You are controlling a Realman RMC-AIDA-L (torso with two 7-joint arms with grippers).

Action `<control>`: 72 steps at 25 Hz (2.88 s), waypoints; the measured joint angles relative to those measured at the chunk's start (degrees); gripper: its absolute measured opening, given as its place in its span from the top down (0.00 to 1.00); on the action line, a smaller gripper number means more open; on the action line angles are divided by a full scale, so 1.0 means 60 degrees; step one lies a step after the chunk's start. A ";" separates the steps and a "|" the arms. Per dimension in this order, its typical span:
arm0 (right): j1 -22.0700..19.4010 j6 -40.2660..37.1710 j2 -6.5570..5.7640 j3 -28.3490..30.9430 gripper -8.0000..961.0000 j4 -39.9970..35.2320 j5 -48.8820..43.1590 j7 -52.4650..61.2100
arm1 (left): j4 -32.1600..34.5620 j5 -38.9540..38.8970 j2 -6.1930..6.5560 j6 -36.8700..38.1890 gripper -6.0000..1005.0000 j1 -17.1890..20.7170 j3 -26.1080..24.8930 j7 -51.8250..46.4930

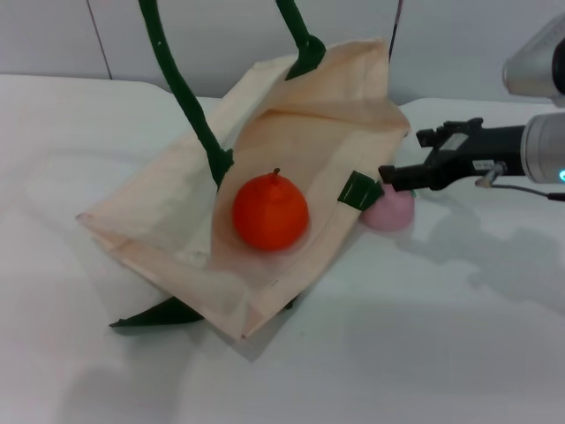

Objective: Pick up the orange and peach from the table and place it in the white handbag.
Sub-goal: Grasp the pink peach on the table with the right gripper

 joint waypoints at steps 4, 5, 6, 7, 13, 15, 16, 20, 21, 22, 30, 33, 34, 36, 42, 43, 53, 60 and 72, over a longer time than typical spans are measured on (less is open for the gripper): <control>-0.0160 -0.0016 -0.0004 -0.0055 0.09 0.0003 -0.0230 0.0007 | 0.0004 0.0032 0.0010 -0.0095 0.89 0.0011 -0.0243 0.0064; -0.0184 -0.0019 -0.0005 -0.0031 0.09 0.0003 -0.0309 0.0020 | 0.0008 0.0034 0.0012 -0.0116 0.89 0.0011 -0.0276 0.0066; -0.0206 -0.0030 -0.0005 -0.0007 0.09 0.0005 -0.0376 0.0029 | 0.0015 0.0038 0.0016 -0.0143 0.89 0.0011 -0.0314 0.0068; -0.0220 -0.0042 -0.0005 0.0008 0.09 0.0008 -0.0402 0.0029 | 0.0018 0.0039 0.0017 -0.0156 0.89 0.0011 -0.0323 0.0069; -0.0263 0.0014 -0.0005 -0.0019 0.10 0.0121 -0.0411 0.0024 | 0.0029 0.0227 0.0027 -0.0275 0.89 -0.0065 -0.0337 0.0083; -0.0242 0.0045 -0.0005 0.0012 0.10 0.0201 -0.0385 -0.0005 | 0.0029 0.0229 0.0024 -0.0280 0.89 -0.0071 -0.0339 0.0085; -0.0231 0.0066 -0.0003 0.0020 0.10 0.0232 -0.0357 -0.0025 | 0.0029 0.0229 0.0020 -0.0280 0.89 -0.0071 -0.0338 0.0086; -0.0161 0.0151 0.0007 0.0007 0.11 0.0270 -0.0323 -0.0046 | 0.0029 0.0230 0.0010 -0.0280 0.89 -0.0077 -0.0348 0.0087; -0.0146 0.0196 0.0009 -0.0013 0.11 0.0282 -0.0320 -0.0048 | 0.0029 0.0230 0.0009 -0.0280 0.89 -0.0081 -0.0362 0.0087; -0.0135 0.0245 0.0009 -0.0034 0.11 0.0301 -0.0315 -0.0049 | 0.0029 0.0230 0.0009 -0.0280 0.89 -0.0083 -0.0382 0.0087; -0.0078 0.0404 0.0024 -0.0069 0.12 0.0497 -0.0176 -0.0049 | 0.0029 0.0230 0.0004 -0.0258 0.89 -0.0074 -0.0437 0.0087; -0.0015 0.0432 0.0024 -0.0069 0.12 0.0620 -0.0173 -0.0050 | 0.0029 0.0238 0.0004 -0.0258 0.89 -0.0015 -0.0446 0.0088; 0.0015 0.0433 0.0025 -0.0069 0.12 0.0692 -0.0173 -0.0051 | 0.0029 0.0240 0.0004 -0.0262 0.89 0.0004 -0.0450 0.0091; 0.0044 0.0435 0.0025 -0.0068 0.12 0.0780 -0.0172 -0.0052 | 0.0029 0.0243 0.0004 -0.0278 0.89 0.0032 -0.0455 0.0100; 0.0067 0.0443 0.0021 -0.0047 0.13 0.0891 -0.0172 -0.0070 | 0.0029 0.0258 -0.0006 -0.0388 0.89 0.0184 -0.0628 0.0180; 0.0067 0.0443 0.0016 -0.0034 0.13 0.0897 -0.0179 -0.0071 | 0.0029 0.0259 -0.0009 -0.0417 0.89 0.0210 -0.0657 0.0188; 0.0119 0.0408 0.0013 -0.0062 0.14 0.0982 -0.0199 -0.0078 | 0.0028 0.0467 -0.0011 -0.0514 0.89 0.0274 -0.0676 0.0197; 0.0152 0.0355 0.0024 -0.0066 0.14 0.0993 -0.0192 -0.0075 | 0.0029 0.0492 -0.0011 -0.0608 0.89 0.0318 -0.0715 0.0204; 0.0155 0.0354 0.0016 0.0018 0.16 0.1001 -0.0189 -0.0064 | 0.0028 0.0482 -0.0029 -0.1035 0.89 0.0395 -0.0916 0.0120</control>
